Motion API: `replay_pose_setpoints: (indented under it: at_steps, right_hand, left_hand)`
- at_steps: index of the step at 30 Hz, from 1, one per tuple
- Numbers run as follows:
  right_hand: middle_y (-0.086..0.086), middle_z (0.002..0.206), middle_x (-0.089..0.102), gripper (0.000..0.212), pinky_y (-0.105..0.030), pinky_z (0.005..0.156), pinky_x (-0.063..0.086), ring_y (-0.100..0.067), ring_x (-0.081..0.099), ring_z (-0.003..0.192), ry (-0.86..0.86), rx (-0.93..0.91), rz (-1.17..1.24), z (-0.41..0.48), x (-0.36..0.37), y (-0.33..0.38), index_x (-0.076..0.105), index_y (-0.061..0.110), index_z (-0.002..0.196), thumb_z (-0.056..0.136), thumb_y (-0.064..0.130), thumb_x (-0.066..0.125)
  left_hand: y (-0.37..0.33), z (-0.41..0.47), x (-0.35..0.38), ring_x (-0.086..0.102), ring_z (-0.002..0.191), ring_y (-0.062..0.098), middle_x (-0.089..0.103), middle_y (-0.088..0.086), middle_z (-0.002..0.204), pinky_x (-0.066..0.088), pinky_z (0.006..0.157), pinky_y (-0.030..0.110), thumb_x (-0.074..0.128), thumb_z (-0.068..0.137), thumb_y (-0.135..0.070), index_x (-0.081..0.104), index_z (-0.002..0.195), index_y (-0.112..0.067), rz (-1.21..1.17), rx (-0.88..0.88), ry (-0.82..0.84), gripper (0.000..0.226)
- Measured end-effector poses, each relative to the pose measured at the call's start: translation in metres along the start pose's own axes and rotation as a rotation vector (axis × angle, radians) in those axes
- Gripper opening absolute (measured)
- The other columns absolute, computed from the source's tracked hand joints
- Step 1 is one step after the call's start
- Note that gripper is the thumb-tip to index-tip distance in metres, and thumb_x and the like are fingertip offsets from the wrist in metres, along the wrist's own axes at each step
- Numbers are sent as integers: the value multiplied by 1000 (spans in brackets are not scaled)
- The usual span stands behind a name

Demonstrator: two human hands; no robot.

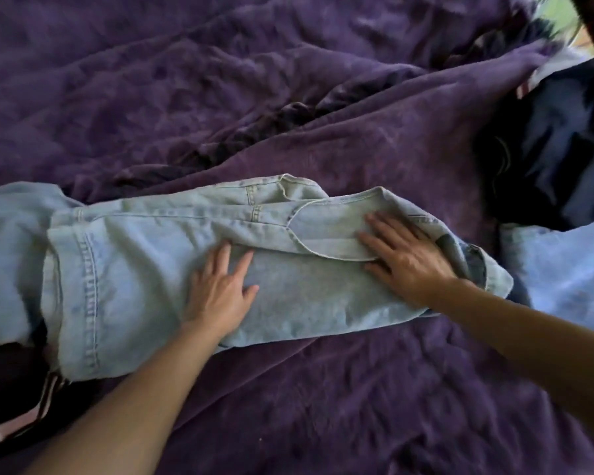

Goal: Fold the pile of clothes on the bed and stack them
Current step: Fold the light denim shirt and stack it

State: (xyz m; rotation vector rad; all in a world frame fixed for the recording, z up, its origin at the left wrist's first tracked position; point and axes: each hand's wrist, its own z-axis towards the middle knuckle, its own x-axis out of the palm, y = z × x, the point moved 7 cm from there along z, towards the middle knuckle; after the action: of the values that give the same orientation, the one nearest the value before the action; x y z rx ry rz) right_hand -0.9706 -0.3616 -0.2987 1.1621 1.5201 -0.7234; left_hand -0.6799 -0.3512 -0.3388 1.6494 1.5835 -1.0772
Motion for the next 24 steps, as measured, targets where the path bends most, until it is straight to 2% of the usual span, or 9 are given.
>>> replay_pose_setpoints:
  at_steps: [5,8,10,11,14,16,18,21,24]
  right_hand:
    - [-7,133,57,46,-43,102,36,-29,51,124,-338,70,98,-22,-49,-44,59,14,128,89,39,55]
    - [1,131,56,48,-36,99,37,-19,49,121,-558,547,359,-62,-61,-91,56,25,126,85,50,62]
    - [3,129,58,64,-26,92,40,-11,54,112,-446,886,707,-91,-34,-114,49,27,132,79,56,68]
    - [3,126,60,69,-21,87,43,-7,58,106,-316,950,894,-98,-13,-112,48,25,134,77,53,72]
    - [6,108,68,62,-17,67,53,-1,67,86,-61,957,1239,-106,21,-89,56,22,126,70,32,82]
    - [-3,99,73,57,-28,69,57,-13,70,84,-64,935,1350,-100,11,-79,64,15,118,65,25,83]
    - [-1,89,74,46,-28,67,58,-11,69,77,-156,843,1298,-92,-25,-66,70,18,106,63,25,84]
    - [13,81,72,35,-18,58,54,2,65,69,-202,629,1061,-75,-92,-12,70,38,95,62,42,82]
    - [17,79,70,46,-20,61,53,4,65,74,-33,453,981,-35,-113,82,64,45,93,52,66,69]
  left_hand:
    - [3,6,6,11,145,30,2,5,159,28,108,50,47,91,-53,15,150,-35,42,-25,83,69]
    - [-10,-1,-4,23,138,32,15,10,154,33,105,48,53,91,-44,25,148,-31,18,-6,9,65]
    - [-33,-12,-4,27,136,31,20,11,153,34,104,45,51,93,-37,28,147,-31,-27,106,-28,59]
    - [-44,-18,1,25,139,30,19,10,154,34,105,45,48,95,-33,28,147,-32,-49,162,-9,56]
    - [-59,-26,13,13,145,28,12,7,159,31,109,45,40,98,-26,28,148,-33,-93,205,70,52]
    - [-50,-25,8,25,141,28,25,9,154,34,109,43,48,96,-25,39,144,-26,-214,159,55,50]
    - [-33,-30,-3,42,129,29,43,11,140,38,104,41,57,91,-21,50,136,-16,-343,104,21,45]
    - [9,-45,-19,54,113,32,54,14,123,44,96,41,61,87,-13,60,124,-8,-449,-20,-45,37]
    - [50,-66,-30,57,107,33,58,17,117,46,93,40,62,84,-4,63,115,-3,-575,-129,-122,31]
